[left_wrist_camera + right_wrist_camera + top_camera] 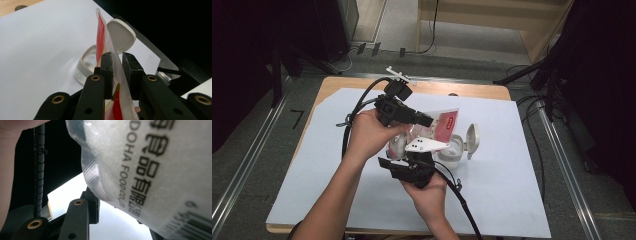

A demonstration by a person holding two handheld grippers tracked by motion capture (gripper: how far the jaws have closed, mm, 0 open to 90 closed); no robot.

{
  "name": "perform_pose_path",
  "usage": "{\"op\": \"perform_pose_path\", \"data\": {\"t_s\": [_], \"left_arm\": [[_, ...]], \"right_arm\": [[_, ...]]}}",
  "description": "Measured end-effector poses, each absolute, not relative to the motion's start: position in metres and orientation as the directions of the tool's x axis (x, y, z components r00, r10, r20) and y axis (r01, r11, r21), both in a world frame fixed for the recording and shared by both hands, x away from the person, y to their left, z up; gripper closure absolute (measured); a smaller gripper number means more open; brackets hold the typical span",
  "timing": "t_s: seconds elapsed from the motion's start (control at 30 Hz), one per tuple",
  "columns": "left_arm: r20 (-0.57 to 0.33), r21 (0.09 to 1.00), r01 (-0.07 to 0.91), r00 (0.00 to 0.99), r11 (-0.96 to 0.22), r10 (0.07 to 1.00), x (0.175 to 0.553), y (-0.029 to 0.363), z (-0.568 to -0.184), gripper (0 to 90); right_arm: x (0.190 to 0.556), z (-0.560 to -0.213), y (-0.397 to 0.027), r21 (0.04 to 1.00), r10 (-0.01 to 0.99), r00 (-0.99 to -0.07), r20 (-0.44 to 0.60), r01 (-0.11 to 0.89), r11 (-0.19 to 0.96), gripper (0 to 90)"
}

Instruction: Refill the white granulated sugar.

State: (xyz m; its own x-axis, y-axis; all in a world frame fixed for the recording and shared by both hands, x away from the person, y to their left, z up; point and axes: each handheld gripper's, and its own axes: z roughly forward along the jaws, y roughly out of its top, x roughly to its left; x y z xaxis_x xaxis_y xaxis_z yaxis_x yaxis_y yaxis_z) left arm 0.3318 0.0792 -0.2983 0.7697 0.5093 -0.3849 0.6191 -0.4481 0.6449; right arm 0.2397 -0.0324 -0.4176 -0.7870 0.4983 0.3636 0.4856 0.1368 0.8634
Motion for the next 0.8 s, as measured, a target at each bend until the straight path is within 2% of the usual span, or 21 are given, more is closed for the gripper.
{"op": "perform_pose_path", "data": {"t_s": [0.8], "left_arm": [[-0.376, 0.653, 0.609, 0.777, -0.45, 0.505, 0.3294, 0.0782, -0.2982, 79.9]], "right_arm": [[0.2382, -0.4182, -0.0326, 0.868, 0.508, -0.787, 0.35, 0.476, 0.14, 63.1]]}}
